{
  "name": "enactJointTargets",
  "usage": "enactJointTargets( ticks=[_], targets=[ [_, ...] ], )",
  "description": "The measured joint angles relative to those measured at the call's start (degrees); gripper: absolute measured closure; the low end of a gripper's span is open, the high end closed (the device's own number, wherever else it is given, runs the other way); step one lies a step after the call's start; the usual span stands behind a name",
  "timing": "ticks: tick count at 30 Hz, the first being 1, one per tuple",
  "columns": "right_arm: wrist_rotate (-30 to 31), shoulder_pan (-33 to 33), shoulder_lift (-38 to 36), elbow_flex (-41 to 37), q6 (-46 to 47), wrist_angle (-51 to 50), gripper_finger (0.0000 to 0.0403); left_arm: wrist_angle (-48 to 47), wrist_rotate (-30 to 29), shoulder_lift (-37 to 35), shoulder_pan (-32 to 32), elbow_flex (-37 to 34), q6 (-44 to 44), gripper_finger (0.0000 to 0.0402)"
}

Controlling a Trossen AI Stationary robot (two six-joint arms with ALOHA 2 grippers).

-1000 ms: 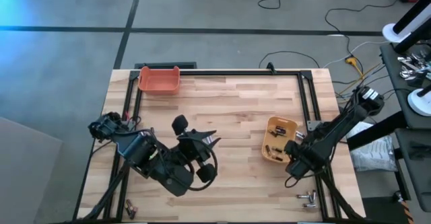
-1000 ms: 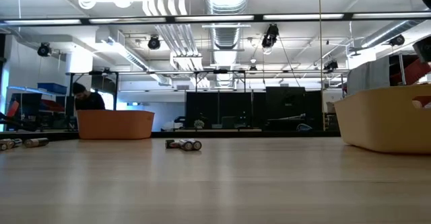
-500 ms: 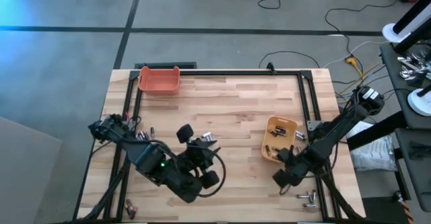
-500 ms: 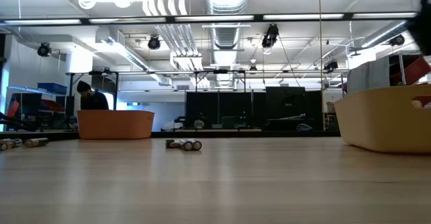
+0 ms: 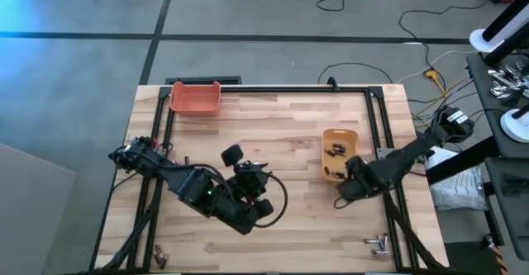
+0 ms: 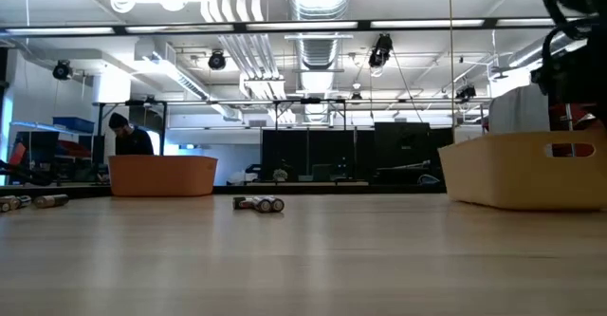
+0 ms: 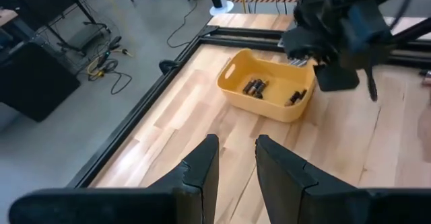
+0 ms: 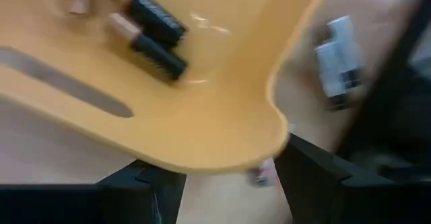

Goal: Sort batteries
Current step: Adjust the yellow bin

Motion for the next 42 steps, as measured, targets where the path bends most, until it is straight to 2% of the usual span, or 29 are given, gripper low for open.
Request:
enactJointTargets(
  ticks=[6,9,13,18,22,27,31,35,42],
  targets=[
    [-7.11,-1.67,0.15,-0.28,-11.05,1.60,0.0202,-4.22,0.00,0.00,-0.85,0.00,-2.94,0.0322],
    [-9.03,-1.65,0.15,-1.79,-11.06,1.83,0.0203,-5.49,0.00,-0.01,-1.22,-0.01,-4.47,0.0322],
    [-15.37,-0.97,-0.43,-5.01,-8.02,3.76,0.0212,-6.01,0.00,-0.02,-1.58,-0.02,-5.83,0.0322],
    [-16.51,1.55,-2.77,-9.92,-3.54,11.88,0.0229,-8.21,-0.07,-0.02,-1.56,-0.13,-7.48,0.0322],
    [-15.26,2.43,-3.06,-11.94,0.75,11.83,0.0244,-8.45,-0.04,-0.02,-1.34,-0.13,-7.54,0.0322],
    [-14.30,4.85,-4.20,-8.74,3.60,10.61,0.0254,-8.91,0.16,-0.04,-1.31,-0.13,-8.41,0.0322],
    [-8.27,5.40,-4.28,-6.21,1.23,4.01,0.0246,-9.10,0.07,-0.04,-0.83,-0.13,-8.76,0.0322],
    [-4.69,3.18,-4.38,-5.85,-2.15,3.12,0.0233,-9.15,0.01,-0.04,0.39,-0.13,-8.65,0.0322],
    [-2.07,-1.77,-1.20,-6.47,1.42,3.83,0.0228,-9.28,0.15,-0.04,1.54,-0.13,-7.65,0.0322]
  ],
)
